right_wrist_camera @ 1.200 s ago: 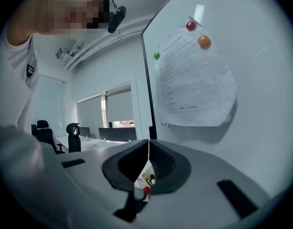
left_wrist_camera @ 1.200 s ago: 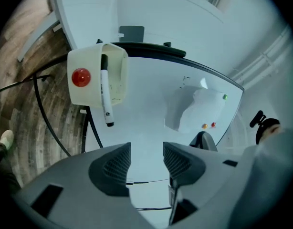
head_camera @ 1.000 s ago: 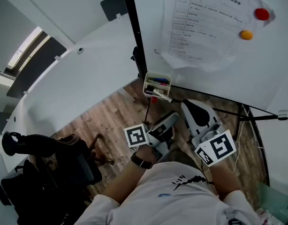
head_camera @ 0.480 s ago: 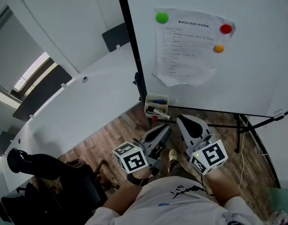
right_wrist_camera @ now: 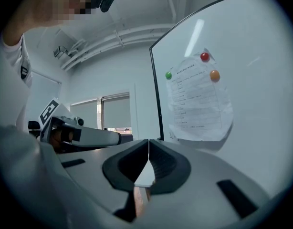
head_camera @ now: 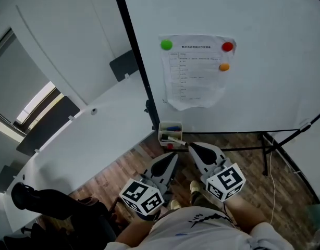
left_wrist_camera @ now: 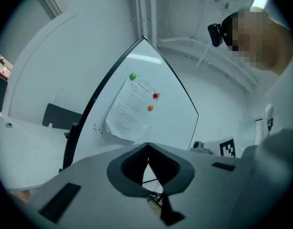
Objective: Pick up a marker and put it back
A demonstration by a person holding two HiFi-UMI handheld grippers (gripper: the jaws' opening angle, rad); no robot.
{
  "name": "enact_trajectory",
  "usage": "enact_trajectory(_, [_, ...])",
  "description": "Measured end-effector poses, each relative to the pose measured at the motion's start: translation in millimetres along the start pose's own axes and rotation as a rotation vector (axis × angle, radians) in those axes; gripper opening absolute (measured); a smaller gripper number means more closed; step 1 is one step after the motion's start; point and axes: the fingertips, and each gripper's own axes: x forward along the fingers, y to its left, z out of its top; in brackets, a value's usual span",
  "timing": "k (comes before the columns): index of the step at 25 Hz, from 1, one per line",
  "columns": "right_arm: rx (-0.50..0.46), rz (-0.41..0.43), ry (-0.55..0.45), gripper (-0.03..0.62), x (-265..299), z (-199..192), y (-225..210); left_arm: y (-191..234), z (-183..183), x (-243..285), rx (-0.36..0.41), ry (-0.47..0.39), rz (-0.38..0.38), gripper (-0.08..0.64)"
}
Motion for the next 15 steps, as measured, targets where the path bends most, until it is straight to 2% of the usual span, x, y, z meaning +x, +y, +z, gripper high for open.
enact_trajectory(5, [-0.007,-0.012,0.009,0.014,-1,-2,8,-9,-2,-2,0.021,0.009,-0.018,0.012])
enact_trajectory(9, [-0.001,-0.019,0.011,0.014,-4,-4,10,-9,-7,-3,-0.006,0.013,-0.034,0.012])
enact_trajectory(15, [0.001,-0.036,0.006,0.014,-9,-4,10,-12,-9,-2,0.002,0.017,-0.045,0.012])
